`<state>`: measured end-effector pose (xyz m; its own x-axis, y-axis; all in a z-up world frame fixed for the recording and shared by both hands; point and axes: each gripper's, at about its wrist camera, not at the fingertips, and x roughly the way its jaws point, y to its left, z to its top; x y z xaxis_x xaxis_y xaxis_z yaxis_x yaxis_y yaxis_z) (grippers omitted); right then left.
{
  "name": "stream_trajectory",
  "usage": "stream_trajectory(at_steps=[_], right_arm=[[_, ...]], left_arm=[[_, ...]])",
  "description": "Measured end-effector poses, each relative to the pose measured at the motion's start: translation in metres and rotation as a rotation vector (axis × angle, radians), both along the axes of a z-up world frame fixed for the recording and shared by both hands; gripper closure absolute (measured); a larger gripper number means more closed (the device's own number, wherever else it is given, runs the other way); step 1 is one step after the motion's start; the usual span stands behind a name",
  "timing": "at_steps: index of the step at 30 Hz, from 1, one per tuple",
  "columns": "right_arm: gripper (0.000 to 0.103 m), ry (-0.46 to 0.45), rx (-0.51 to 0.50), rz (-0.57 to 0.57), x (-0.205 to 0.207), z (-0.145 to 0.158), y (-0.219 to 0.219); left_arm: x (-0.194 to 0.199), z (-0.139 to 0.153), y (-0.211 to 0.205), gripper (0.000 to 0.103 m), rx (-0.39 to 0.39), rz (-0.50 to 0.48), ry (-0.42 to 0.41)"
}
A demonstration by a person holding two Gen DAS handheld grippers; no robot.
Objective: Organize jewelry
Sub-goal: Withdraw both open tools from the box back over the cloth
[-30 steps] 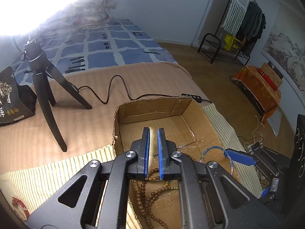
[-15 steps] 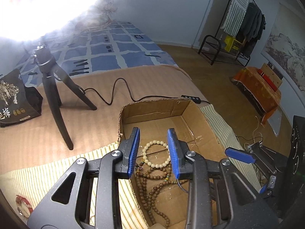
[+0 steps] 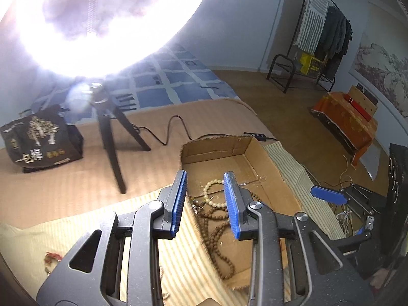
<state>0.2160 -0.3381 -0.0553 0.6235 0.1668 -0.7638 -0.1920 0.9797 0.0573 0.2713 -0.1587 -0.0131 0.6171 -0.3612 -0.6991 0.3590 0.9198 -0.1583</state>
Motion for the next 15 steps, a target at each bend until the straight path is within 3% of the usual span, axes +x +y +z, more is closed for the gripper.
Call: stream_trajectory(at_steps=[8,15], right_arm=[[0.030,-0.045,0.024,0.053,-0.024,0.016,0.023],[0.030,-0.057,0.056,0.135,-0.043,0.019,0.058]], left_arm=[[-0.034,0.018,0.047,0.072,0.045,0.025,-0.030],[-0.062,0.017,0.113,0.072,0.034,0.095,0.008]])
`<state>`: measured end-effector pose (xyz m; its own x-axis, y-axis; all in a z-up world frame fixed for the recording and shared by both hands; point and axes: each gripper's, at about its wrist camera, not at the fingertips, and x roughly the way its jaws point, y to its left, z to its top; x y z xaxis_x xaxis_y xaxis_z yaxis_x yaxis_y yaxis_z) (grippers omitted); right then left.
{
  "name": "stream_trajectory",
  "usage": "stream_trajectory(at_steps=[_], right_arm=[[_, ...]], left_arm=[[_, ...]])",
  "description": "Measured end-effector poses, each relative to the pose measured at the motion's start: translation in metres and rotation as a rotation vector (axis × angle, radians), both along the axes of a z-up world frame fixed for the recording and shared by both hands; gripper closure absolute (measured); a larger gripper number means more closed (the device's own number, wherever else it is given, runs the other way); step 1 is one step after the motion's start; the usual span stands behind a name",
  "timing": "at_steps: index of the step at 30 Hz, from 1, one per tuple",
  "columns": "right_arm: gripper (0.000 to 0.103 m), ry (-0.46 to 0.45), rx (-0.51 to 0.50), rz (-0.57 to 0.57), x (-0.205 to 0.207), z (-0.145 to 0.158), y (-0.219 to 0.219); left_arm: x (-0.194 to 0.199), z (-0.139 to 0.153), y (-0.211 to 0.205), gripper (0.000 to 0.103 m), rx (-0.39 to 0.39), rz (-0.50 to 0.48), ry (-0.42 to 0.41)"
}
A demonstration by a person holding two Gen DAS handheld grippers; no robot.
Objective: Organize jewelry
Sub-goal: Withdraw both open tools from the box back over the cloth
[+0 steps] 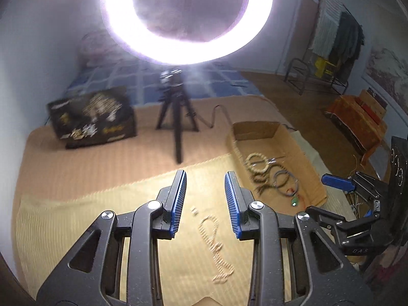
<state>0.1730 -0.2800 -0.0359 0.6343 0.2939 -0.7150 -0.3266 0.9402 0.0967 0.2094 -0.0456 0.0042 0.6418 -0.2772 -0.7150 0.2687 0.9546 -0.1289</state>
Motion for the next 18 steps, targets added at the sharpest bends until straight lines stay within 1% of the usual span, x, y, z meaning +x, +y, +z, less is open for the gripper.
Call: stream_trajectory(at_steps=[6,10,14,18], right_arm=[[0.030,0.004,-0.003,0.095,-0.017,-0.005,0.040],[0.030,0.023,-0.004,0.118,-0.021,-0.014,0.057],[0.030,0.046,-0.020,0.138,-0.025,-0.027,0.072],[0.030,0.069,-0.045,0.155,-0.027,-0.041,0.085]], left_arm=[[-0.024,-0.012,0.058,0.072,-0.007,0.085,0.043],[-0.042,-0.026,0.086,0.072,-0.008,0.118,0.069],[-0.058,-0.045,0.104,0.072,-0.005,0.131,0.106],[-0.072,-0.067,0.111,0.072,-0.010,0.114,0.151]])
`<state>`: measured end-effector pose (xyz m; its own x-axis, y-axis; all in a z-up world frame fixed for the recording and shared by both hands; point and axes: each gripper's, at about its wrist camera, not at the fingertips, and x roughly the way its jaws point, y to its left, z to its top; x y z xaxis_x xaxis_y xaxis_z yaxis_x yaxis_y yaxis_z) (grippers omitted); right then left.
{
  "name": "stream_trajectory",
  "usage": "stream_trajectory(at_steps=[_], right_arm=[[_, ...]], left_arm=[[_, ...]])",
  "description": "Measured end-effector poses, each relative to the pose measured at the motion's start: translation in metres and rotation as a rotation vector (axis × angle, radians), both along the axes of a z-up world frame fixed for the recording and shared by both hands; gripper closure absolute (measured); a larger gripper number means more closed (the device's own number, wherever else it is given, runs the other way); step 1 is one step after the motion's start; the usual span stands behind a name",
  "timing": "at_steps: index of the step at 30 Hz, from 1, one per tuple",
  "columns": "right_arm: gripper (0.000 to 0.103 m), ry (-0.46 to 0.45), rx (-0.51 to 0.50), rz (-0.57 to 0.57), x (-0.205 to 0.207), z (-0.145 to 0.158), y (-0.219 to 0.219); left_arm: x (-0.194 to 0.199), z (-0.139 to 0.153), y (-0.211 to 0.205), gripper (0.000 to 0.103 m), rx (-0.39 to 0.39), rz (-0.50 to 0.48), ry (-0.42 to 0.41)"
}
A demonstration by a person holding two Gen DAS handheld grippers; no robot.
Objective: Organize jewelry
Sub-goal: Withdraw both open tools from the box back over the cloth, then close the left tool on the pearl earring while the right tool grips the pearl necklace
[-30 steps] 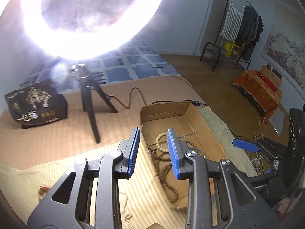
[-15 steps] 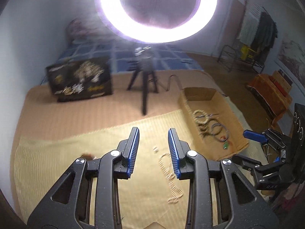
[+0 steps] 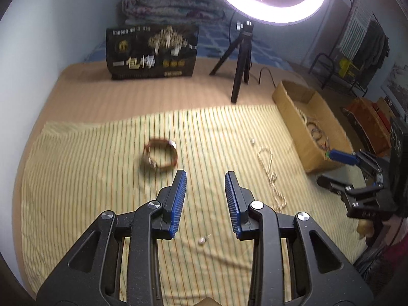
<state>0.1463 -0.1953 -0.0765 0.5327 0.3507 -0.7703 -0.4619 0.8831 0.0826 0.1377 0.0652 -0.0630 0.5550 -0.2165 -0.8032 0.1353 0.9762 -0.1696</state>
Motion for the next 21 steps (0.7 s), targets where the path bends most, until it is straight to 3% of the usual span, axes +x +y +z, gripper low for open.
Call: stream_trajectory(at_steps=[10,12,18,21], right_arm=[[0.030,0.095,0.003,0.004,0.005,-0.038,0.021],[0.039,0.113,-0.003,0.003,0.007,-0.044,0.025],[0.042,0.130,-0.035,-0.004,0.015,-0.055,0.034],[0.042,0.131,-0.054,-0.004,0.018,-0.059,0.039]], left_arm=[[-0.018,-0.041,-0.012,0.072,0.030,-0.147,0.102],[-0.021,-0.047,-0.013,0.072,0.042,-0.174,0.117],[-0.024,-0.059,-0.010,0.072,0.059,-0.207,0.145],[-0.022,-0.065,-0.010,0.079,0.065,-0.213,0.153]])
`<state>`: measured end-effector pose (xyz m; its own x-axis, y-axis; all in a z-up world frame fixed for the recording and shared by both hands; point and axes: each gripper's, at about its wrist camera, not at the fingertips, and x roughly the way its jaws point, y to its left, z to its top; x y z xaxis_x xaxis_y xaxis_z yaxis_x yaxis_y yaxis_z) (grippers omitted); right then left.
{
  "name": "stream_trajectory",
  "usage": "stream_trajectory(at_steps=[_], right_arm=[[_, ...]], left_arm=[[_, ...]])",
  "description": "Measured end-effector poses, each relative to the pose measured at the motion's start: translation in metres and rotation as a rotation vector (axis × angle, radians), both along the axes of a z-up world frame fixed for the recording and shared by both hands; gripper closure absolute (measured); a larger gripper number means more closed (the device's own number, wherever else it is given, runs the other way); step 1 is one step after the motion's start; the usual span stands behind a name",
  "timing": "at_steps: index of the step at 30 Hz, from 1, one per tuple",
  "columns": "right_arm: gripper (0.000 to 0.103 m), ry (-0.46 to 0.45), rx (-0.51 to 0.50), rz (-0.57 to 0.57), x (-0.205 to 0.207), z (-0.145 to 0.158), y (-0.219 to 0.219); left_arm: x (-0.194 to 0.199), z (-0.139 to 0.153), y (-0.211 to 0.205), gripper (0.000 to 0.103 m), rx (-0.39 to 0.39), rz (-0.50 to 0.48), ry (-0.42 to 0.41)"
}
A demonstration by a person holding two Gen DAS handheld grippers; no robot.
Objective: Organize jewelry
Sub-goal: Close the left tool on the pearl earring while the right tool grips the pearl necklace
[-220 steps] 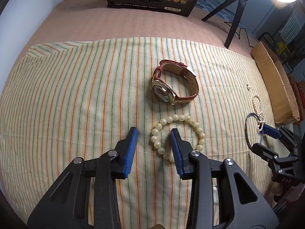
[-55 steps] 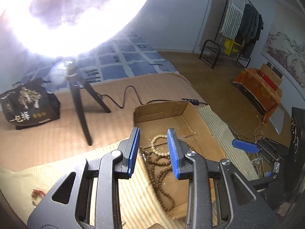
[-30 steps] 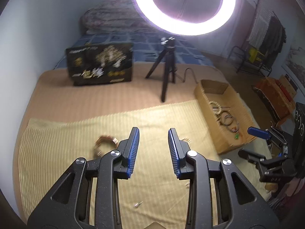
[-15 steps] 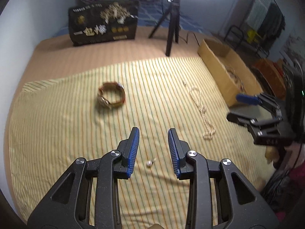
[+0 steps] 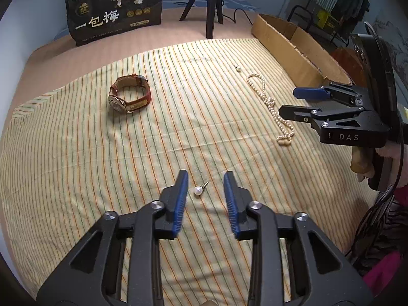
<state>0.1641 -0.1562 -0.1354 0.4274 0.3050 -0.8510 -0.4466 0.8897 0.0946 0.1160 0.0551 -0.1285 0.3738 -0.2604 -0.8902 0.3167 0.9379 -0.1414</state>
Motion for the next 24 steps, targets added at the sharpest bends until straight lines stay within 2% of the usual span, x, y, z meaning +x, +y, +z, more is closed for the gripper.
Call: stream_trajectory(at_steps=[5,20,24], right_arm=[[0.047,0.015,-0.018,-0.007,0.003,-0.008,0.003],[0.048,0.026,-0.031,-0.017,0.008,-0.016,0.007],[0.051,0.031,-0.024,-0.026,0.010,-0.016,0.006]], left_arm=[[0.002,-0.011,-0.002,0.080,0.014,-0.014,0.020],[0.004,-0.030,-0.013,0.083,0.076,-0.063,0.044],[0.003,-0.033,-0.014,0.085,0.081,-0.067,0.044]])
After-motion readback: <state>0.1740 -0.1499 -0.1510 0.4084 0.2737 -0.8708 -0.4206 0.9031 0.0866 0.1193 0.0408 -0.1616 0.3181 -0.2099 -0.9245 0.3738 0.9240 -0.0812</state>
